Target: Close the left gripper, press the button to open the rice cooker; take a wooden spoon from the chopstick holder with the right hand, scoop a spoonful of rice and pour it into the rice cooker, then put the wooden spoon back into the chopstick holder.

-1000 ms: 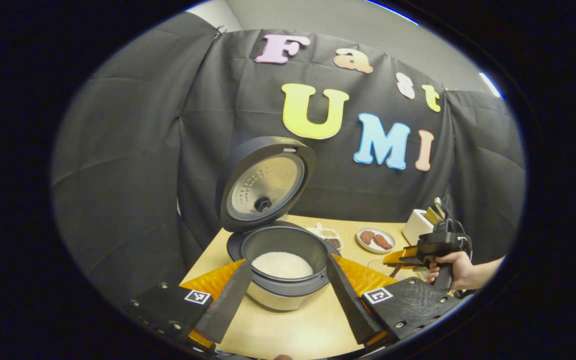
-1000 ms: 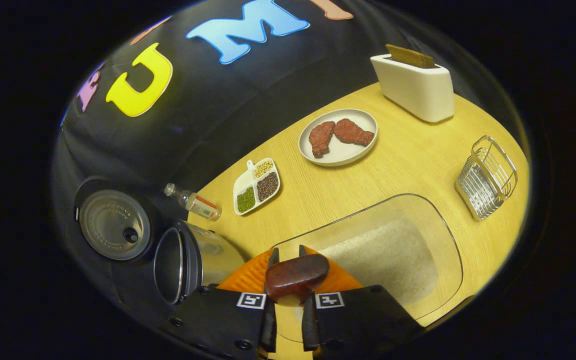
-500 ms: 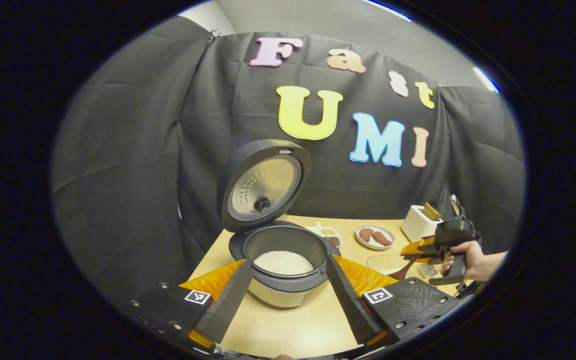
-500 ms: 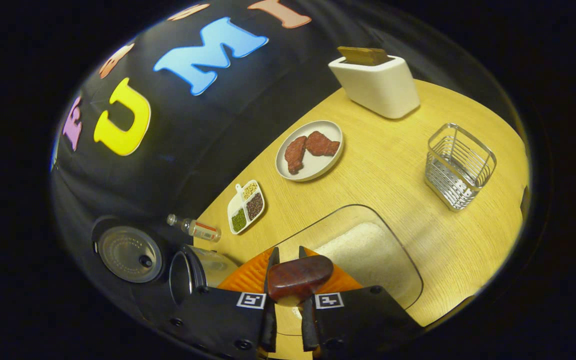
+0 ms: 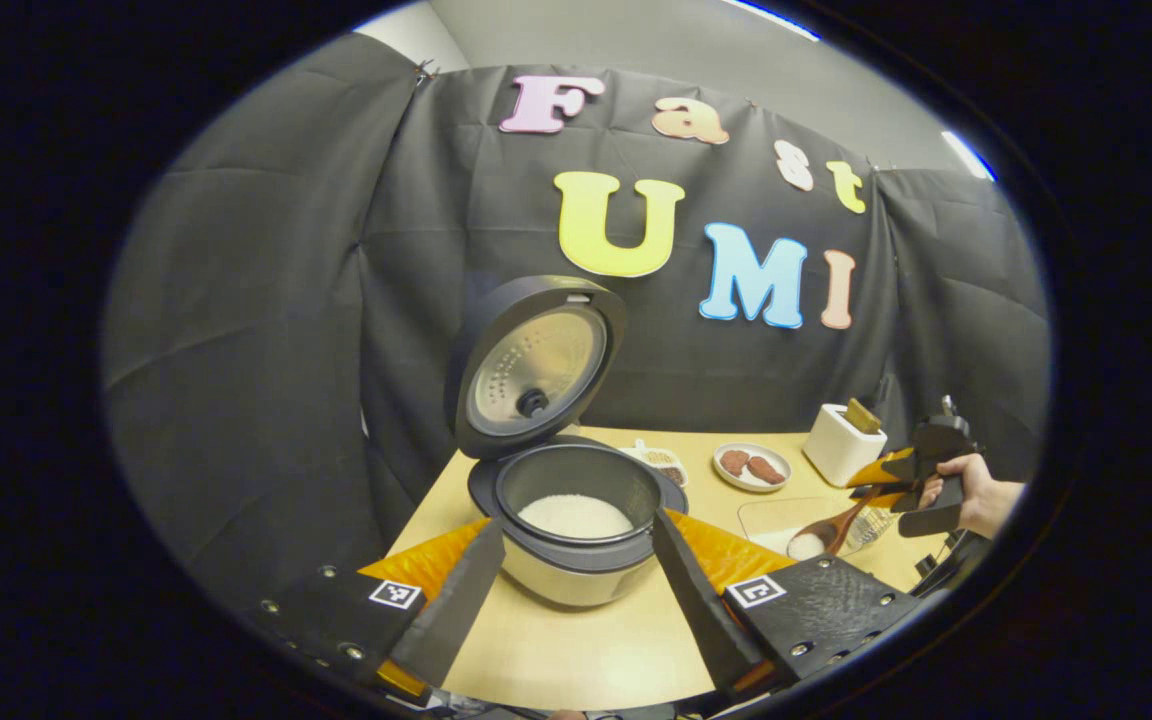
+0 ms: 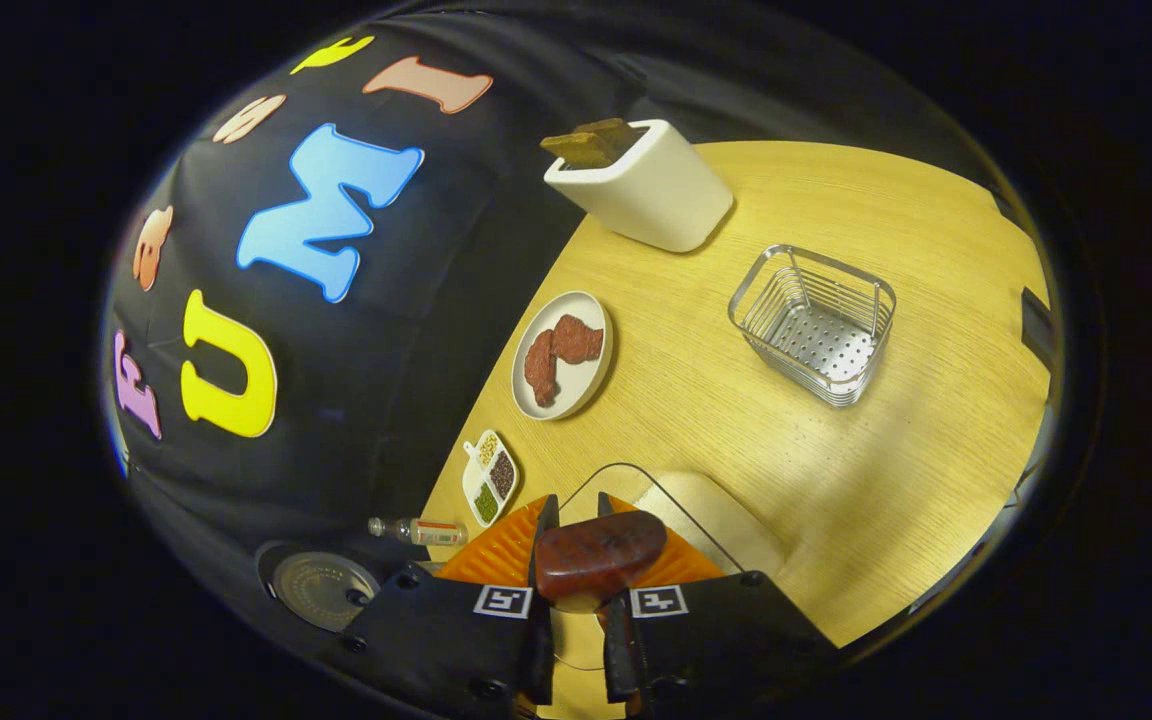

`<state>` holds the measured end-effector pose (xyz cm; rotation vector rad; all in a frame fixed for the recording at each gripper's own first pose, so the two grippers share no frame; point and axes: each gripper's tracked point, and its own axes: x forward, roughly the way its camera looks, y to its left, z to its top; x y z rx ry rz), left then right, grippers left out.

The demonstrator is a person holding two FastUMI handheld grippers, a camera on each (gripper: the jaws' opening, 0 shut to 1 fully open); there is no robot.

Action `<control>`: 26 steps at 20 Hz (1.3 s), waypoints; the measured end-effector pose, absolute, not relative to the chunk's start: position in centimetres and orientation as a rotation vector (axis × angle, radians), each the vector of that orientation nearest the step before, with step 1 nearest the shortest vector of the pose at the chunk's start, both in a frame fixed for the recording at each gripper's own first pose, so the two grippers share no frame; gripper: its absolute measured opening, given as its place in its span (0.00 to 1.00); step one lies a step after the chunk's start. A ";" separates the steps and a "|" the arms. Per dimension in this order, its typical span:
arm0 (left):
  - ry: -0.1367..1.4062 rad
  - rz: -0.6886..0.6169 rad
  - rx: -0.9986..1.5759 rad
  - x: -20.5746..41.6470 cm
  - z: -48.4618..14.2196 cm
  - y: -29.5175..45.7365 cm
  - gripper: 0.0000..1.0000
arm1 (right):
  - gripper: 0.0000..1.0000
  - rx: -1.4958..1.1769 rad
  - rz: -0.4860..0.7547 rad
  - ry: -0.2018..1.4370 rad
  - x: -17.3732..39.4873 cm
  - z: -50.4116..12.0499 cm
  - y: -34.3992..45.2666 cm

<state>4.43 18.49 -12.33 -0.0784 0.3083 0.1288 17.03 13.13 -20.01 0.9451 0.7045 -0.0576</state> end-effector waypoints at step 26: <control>0.271 0.397 -0.192 -0.5 -14.3 25.6 0.95 | 0.21 1.136 0.306 0.710 22.7 -6.8 28.8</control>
